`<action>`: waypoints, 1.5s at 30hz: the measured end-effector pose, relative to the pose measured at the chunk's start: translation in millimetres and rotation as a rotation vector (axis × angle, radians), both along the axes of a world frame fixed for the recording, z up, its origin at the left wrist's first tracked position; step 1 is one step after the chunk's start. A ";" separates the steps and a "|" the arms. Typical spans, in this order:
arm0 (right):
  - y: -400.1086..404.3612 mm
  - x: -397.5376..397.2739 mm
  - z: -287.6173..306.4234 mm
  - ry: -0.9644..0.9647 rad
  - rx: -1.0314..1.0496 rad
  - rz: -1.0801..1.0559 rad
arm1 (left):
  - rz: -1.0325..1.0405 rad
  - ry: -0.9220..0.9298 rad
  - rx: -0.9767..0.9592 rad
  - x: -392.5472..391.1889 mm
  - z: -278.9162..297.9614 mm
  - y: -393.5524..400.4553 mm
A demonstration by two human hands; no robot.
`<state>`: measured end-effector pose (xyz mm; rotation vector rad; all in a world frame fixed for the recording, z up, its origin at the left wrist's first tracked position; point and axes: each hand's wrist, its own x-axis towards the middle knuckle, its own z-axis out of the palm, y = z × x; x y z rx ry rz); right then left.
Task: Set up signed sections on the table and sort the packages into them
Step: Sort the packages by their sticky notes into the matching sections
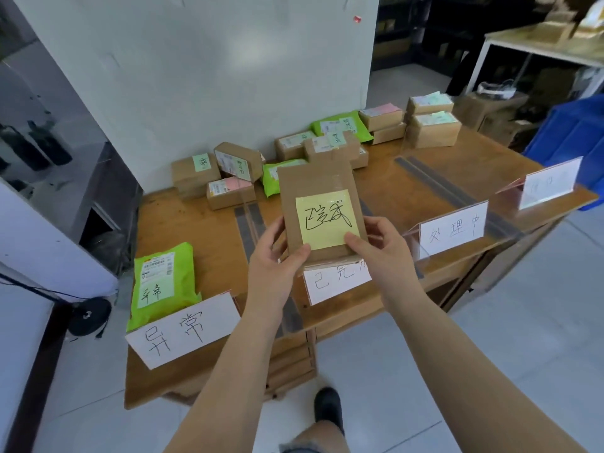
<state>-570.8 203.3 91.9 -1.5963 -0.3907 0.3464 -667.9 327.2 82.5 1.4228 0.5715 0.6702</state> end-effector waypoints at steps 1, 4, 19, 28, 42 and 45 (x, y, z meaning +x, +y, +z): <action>0.2 6.2 -1.4 0.004 -0.007 -0.001 | -0.004 0.001 -0.007 5.9 -1.2 0.6; 7.2 27.1 -7.2 0.018 -0.031 0.007 | 0.006 0.015 -0.030 25.5 -7.0 7.9; 104.1 142.8 -65.0 0.038 -0.357 0.187 | 0.100 0.310 -0.148 115.8 -61.5 83.8; 130.8 170.3 -105.6 0.077 -0.598 0.300 | 0.092 0.472 -0.210 134.3 -103.3 103.1; 139.7 182.1 -134.1 0.099 -0.736 0.484 | 0.179 0.615 -0.178 138.4 -132.8 93.7; 142.9 185.1 -132.7 0.076 -0.722 0.510 | 0.206 0.641 -0.071 141.8 -126.4 94.1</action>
